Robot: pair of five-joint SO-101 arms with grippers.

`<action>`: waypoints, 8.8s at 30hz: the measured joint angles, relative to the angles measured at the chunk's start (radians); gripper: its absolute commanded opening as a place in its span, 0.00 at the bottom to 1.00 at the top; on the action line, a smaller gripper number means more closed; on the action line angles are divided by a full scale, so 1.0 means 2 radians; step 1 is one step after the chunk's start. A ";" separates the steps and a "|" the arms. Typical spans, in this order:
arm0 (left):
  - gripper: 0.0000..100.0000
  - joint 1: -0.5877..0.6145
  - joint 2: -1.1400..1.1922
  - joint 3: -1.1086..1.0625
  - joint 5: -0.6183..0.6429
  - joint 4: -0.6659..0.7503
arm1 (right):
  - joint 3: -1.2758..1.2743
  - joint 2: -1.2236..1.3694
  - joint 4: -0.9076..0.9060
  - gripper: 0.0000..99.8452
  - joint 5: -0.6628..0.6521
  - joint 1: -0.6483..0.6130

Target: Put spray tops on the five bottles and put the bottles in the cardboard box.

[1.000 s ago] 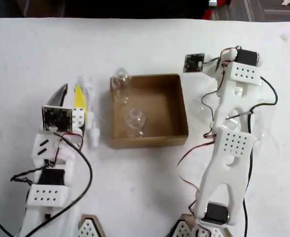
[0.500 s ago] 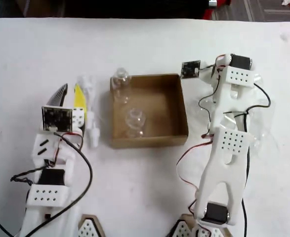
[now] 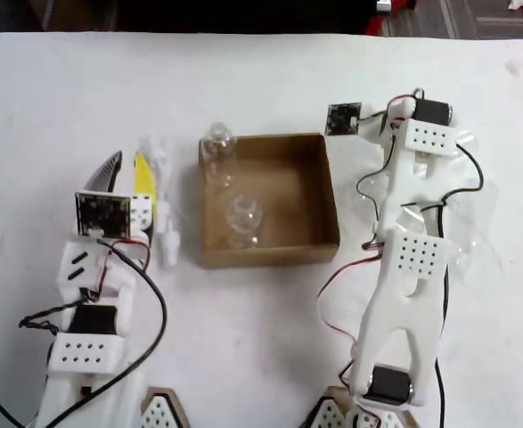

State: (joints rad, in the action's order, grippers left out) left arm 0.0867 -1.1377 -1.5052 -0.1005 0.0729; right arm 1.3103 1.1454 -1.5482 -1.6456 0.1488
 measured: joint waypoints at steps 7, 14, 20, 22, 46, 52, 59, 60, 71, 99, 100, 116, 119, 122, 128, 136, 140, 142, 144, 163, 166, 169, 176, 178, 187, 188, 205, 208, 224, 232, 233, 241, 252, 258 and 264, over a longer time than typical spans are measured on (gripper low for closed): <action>0.08 0.000 0.000 0.000 0.000 0.000 | 0.102 0.000 -0.008 0.10 0.116 -0.016; 0.08 0.000 0.000 0.000 0.000 0.000 | 0.130 -0.001 -0.073 0.20 0.044 -0.011; 0.08 0.000 0.000 0.000 0.000 0.000 | 0.087 -0.001 -0.073 0.19 -0.020 0.032; 0.08 0.000 0.000 0.000 0.000 0.000 | 0.077 -0.001 -0.073 0.19 -0.028 0.042; 0.08 0.000 0.000 0.000 0.000 0.000 | 0.030 0.008 -0.055 0.18 -0.077 0.032; 0.08 0.000 0.000 0.000 0.000 0.000 | 0.030 0.021 -0.019 0.18 -0.071 0.029; 0.08 0.000 0.000 0.000 0.000 0.000 | 0.030 0.022 0.025 0.18 -0.035 0.021; 0.08 0.000 0.000 0.000 0.000 0.000 | 0.030 0.022 0.026 0.18 -0.035 0.021; 0.08 0.000 0.000 0.000 0.000 0.000 | 0.045 0.023 0.026 0.18 -0.008 0.014; 0.08 0.000 0.000 0.000 0.000 0.000 | 0.045 0.054 0.015 0.03 -0.007 0.005; 0.08 0.000 0.000 0.000 0.000 0.000 | 0.045 0.054 0.015 0.04 -0.008 0.002; 0.08 0.000 0.000 0.000 0.000 0.000 | 0.045 0.013 -0.030 0.21 0.014 -0.002; 0.08 0.000 0.000 0.000 0.000 0.000 | 0.045 0.012 -0.038 0.20 0.014 -0.002; 0.08 0.000 0.000 0.000 0.000 0.000 | 0.045 0.012 -0.040 0.20 0.014 -0.002; 0.08 0.000 0.000 0.000 0.000 0.000 | 0.045 0.012 -0.040 0.20 0.001 0.002; 0.08 0.000 0.000 0.000 0.000 0.000 | 0.045 0.012 -0.040 0.20 0.000 0.008; 0.08 0.000 0.000 0.000 0.000 0.000 | 0.045 0.012 -0.040 0.19 0.000 0.008; 0.08 0.000 0.000 0.000 0.000 0.000 | 0.045 0.012 -0.040 0.15 0.000 0.008; 0.08 0.000 0.000 0.000 0.000 0.000 | 0.045 0.012 -0.040 0.13 0.000 0.008; 0.08 0.000 0.000 0.000 0.000 0.000 | 0.045 0.012 -0.034 0.20 0.000 0.007; 0.08 0.000 0.000 0.000 0.000 0.000 | 0.045 0.012 -0.037 0.19 0.000 0.005; 0.08 0.000 0.000 0.000 0.000 0.000 | 0.045 0.012 -0.037 0.19 0.000 0.004; 0.08 0.000 0.000 0.000 0.000 0.000 | 0.045 0.012 -0.037 0.19 -0.001 0.004; 0.08 0.000 0.000 0.000 0.000 0.000 | 0.045 0.012 -0.037 0.19 -0.001 0.004; 0.08 0.000 0.000 0.000 0.000 0.000 | 0.046 0.027 -0.037 0.18 -0.001 0.003; 0.08 0.000 0.000 0.000 0.000 0.000 | 0.046 0.028 -0.037 0.16 -0.001 0.003; 0.08 0.000 0.000 0.000 0.000 0.000 | 0.103 0.028 -0.029 0.02 -0.001 0.001; 0.08 0.000 0.000 0.000 0.000 0.000 | 0.114 0.028 -0.051 0.10 -0.001 0.001; 0.08 0.000 0.000 0.000 0.000 0.000 | 0.121 0.062 -0.071 0.17 -0.002 0.001; 0.08 0.000 0.000 0.000 0.000 0.000 | 0.122 0.062 -0.064 0.01 -0.002 0.001; 0.08 0.000 0.000 0.000 0.000 0.000 | 0.122 0.062 -0.059 0.01 -0.002 0.001; 0.08 0.000 0.000 0.000 0.000 0.000 | 0.122 0.062 -0.043 0.02 -0.002 0.001; 0.08 0.000 0.000 0.000 0.000 0.000 | 0.145 0.011 -0.043 0.02 0.077 -0.035; 0.08 0.000 0.000 0.000 0.000 0.000 | 0.145 -0.071 -0.043 0.02 0.160 -0.059; 0.08 0.000 0.000 0.000 0.000 0.000 | 0.145 -0.186 -0.043 0.02 0.287 -0.074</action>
State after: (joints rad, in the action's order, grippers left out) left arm 0.0867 -1.1377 -1.5052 -0.1005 0.0729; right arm 1.6003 0.7741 -1.6341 -1.0717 0.0015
